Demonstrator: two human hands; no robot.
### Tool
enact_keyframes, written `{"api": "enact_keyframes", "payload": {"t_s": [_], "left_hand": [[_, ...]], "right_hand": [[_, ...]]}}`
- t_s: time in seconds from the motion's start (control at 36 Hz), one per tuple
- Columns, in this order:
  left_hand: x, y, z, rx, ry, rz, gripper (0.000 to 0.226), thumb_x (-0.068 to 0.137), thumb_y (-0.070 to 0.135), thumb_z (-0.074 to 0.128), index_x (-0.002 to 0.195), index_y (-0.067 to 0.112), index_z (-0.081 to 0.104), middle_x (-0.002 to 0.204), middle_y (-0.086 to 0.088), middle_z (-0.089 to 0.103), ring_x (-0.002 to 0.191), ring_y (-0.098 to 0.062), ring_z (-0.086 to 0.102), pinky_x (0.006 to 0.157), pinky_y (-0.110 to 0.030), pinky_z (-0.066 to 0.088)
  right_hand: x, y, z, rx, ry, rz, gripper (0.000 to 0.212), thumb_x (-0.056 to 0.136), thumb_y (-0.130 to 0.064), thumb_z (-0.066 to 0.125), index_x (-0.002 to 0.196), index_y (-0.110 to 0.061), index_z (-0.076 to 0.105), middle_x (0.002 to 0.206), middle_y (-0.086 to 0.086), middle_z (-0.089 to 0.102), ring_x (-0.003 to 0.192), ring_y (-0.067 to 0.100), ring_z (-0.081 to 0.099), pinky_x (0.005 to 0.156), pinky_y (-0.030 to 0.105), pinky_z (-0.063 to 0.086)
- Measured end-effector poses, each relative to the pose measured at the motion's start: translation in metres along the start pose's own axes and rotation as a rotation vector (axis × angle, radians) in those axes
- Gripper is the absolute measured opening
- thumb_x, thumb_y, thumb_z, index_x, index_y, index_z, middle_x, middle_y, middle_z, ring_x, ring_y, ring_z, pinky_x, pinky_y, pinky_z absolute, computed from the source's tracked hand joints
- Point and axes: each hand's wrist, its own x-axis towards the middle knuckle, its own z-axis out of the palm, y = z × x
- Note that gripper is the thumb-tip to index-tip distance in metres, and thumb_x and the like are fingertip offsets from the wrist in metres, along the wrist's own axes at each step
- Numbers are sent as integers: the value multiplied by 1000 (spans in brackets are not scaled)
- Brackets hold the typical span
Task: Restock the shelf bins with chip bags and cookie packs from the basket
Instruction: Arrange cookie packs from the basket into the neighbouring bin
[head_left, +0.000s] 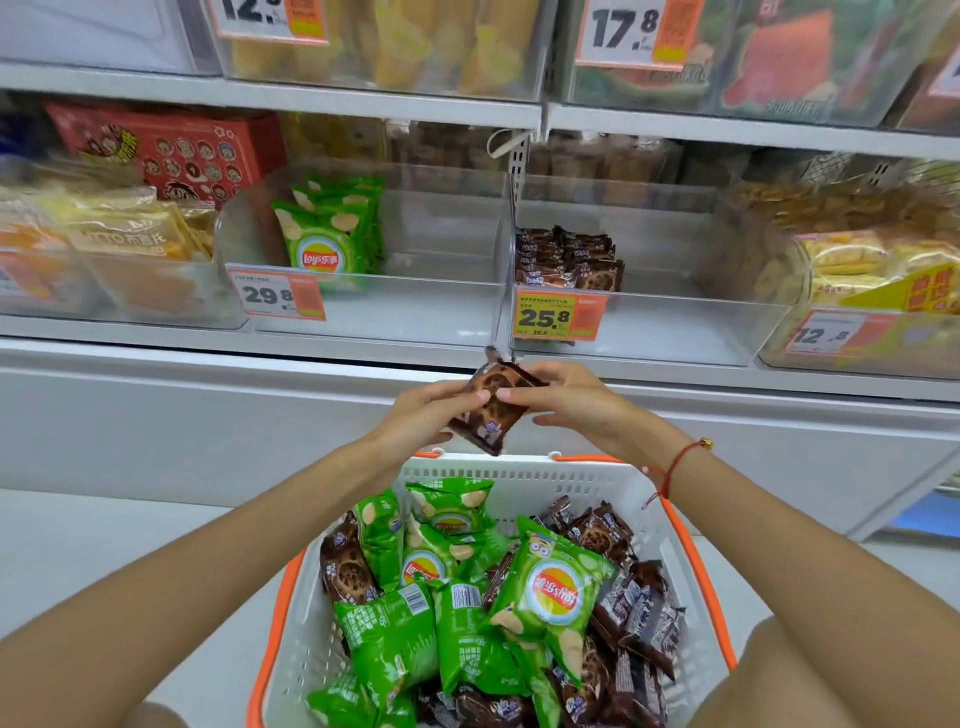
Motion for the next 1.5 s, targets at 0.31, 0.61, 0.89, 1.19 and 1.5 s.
{"api": "enact_keyframes", "payload": {"t_s": [0.31,0.61,0.89,1.19,1.5], "left_hand": [[18,25,4,90,39,223,22,86,14,69,108,11,67,97,3,71,79,6,66,70,-7,48],[74,77,22,115,172,467,29,82,24,73,110,20,66,105,10,69,95,-1,64,82,-10,48],[137,76,14,437,381,498,48,91,26,63,136,23,47,134,8,51,111,-9,56,96,-36,46],[144,74,7,395,318,486,42,90,29,65,120,51,48,120,34,54,103,10,57,95,-24,45],[152,69,-1,311,252,483,45,86,28,69,126,44,55,123,28,59,107,4,61,100,-39,48]], "right_hand": [[1,-3,-32,-355,30,-269,45,77,-15,79,117,-16,57,117,1,62,108,14,59,84,18,47],[30,-55,-90,-398,138,-525,31,72,-25,81,101,-26,69,96,-18,68,88,-9,62,80,9,45],[89,-80,-201,-731,446,-397,31,76,-22,79,106,-19,69,107,1,68,104,16,60,93,32,45],[167,-37,-185,-1114,214,-169,44,74,-34,81,111,-19,63,107,0,61,100,20,57,83,31,46],[177,-37,-191,-1383,341,-409,35,78,-39,74,108,-24,66,111,-3,62,100,18,54,69,25,36]]}}
